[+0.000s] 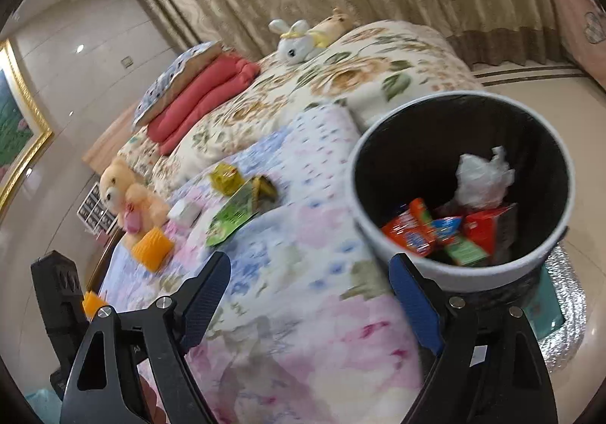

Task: Collect trash
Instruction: 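Move both open tools back toward the foam net and green pouch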

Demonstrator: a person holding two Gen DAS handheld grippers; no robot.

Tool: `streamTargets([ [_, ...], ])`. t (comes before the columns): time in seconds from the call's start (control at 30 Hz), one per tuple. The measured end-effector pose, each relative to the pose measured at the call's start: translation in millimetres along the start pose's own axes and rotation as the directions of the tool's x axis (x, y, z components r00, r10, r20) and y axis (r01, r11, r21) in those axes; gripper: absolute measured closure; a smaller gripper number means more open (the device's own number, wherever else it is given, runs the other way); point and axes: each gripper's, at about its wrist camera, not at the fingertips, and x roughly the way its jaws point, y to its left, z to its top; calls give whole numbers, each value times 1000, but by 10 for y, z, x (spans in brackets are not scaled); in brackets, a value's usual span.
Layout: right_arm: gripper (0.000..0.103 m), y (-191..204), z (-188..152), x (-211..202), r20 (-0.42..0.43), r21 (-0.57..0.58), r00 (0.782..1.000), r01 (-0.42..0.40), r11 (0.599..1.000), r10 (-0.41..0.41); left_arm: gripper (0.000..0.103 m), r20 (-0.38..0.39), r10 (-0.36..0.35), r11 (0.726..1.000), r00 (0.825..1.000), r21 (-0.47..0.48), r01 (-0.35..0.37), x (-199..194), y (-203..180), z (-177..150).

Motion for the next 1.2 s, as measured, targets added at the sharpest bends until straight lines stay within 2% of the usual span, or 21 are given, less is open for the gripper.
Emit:
streamTargets([
  [0.23, 10, 264, -107, 193, -50, -25, 998, -40, 999, 39, 42, 22, 55, 998, 998, -44, -54, -154, 331, -81],
  [0.63, 9, 587, -244, 603, -121, -36, 990, -76, 996, 71, 39, 35, 133, 981, 991, -146, -127, -310, 885, -130],
  [1.2, 9, 833, -166, 990, -135, -11, 988, -80, 997, 78, 34, 32, 200, 958, 979, -218, -188, -311, 1346, 25],
])
